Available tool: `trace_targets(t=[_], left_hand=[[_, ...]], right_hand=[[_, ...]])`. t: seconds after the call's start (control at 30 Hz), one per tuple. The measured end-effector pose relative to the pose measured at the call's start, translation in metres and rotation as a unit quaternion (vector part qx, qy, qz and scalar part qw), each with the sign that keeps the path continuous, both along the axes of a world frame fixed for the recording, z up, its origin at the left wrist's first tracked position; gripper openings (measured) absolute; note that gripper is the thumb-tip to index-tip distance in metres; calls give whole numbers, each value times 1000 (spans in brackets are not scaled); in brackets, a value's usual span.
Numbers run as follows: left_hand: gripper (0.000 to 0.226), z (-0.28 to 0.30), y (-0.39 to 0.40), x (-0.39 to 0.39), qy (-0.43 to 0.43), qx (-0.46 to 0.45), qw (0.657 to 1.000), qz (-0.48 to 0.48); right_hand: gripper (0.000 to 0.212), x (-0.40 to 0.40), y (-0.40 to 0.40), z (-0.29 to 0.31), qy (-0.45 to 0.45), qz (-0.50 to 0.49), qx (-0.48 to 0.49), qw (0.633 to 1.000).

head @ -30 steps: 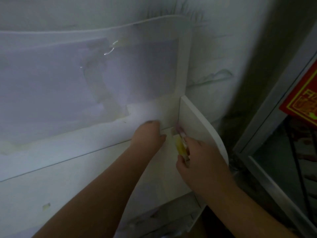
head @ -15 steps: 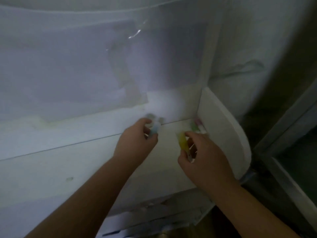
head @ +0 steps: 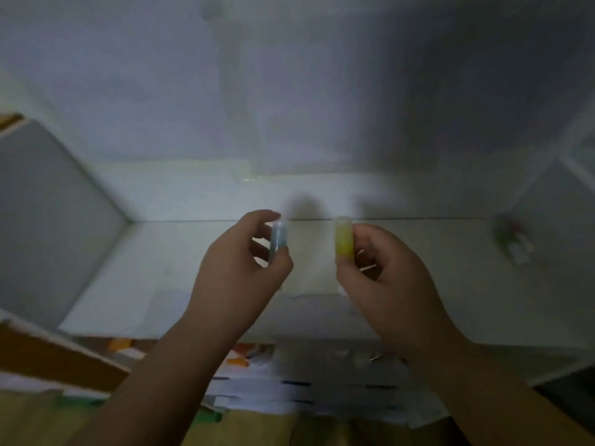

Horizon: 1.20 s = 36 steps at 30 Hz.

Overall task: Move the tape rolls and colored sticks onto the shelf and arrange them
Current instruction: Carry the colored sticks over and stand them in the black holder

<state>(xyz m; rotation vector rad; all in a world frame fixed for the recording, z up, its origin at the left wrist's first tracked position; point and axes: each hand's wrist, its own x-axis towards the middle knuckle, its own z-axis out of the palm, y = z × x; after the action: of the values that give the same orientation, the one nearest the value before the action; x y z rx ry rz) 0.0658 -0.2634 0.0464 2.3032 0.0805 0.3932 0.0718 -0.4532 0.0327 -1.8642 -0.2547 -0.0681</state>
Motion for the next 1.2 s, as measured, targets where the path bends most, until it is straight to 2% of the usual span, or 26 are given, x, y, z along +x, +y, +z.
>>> trace_targets(t=[0.17,0.4,0.57,0.7,0.93,1.2], left_hand=[[21,2,85,-55,-20,-39,999,27],[39,11,204,-149,-53,-35,997,48],[37,10,284,-214,-67,-48,994,73],[35,11,340,-256,-70,-61,988,122],[37,2,411,-291,-58,-77,976,195],[37,-10,472,-287,-53,-79,967,238]], right_hand=[[12,-46,86,11,18,33,15,999],[18,-119,207,14,40,96,19,994],[18,-165,282,18,32,148,42,988],[21,-189,345,21,29,203,25,978],[16,-190,435,14,7,268,5,963],[13,-173,535,1,4,296,18,955]])
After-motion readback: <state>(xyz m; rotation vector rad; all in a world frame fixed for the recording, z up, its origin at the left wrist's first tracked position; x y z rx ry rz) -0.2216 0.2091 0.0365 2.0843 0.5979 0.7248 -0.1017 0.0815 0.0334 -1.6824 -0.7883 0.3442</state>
